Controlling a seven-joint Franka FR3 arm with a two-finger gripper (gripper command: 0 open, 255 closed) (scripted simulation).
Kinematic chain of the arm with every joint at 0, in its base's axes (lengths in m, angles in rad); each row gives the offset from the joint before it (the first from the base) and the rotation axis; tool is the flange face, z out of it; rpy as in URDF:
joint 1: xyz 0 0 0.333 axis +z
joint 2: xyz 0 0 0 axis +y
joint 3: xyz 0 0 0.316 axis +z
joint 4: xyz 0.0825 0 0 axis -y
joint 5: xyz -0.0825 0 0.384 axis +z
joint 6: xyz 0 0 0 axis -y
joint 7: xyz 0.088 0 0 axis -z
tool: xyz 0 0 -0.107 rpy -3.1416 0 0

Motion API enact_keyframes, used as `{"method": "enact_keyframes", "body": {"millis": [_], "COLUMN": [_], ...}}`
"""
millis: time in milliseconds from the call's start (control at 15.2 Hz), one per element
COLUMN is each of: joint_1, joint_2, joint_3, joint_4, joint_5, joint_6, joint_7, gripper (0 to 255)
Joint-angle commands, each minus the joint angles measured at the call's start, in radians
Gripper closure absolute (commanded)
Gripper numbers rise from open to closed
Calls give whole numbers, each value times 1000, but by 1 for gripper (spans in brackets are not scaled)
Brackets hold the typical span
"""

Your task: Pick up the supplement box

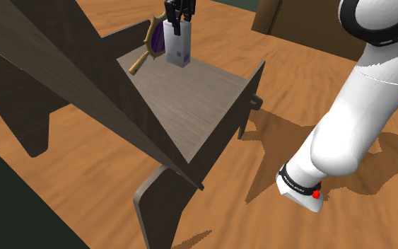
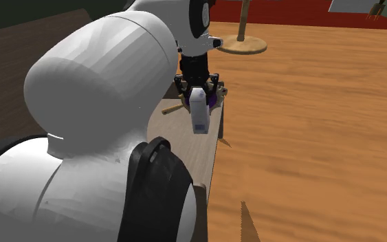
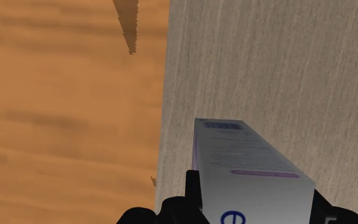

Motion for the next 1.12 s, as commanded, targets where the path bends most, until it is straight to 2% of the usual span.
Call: {"method": "enact_keyframes", "body": {"millis": [0,528,924,1056], "joint_1": [2,9,20,20], "joint_2": [6,63,136,138], "joint_3": [1,3,5,5], "joint_4": [22,212,406,411], "joint_5": [0,-9,-21,-21], "joint_6": [-17,-151,-272,-275], "joint_7": [0,-9,-16,-17], "gripper": [255,255,255,255]}}
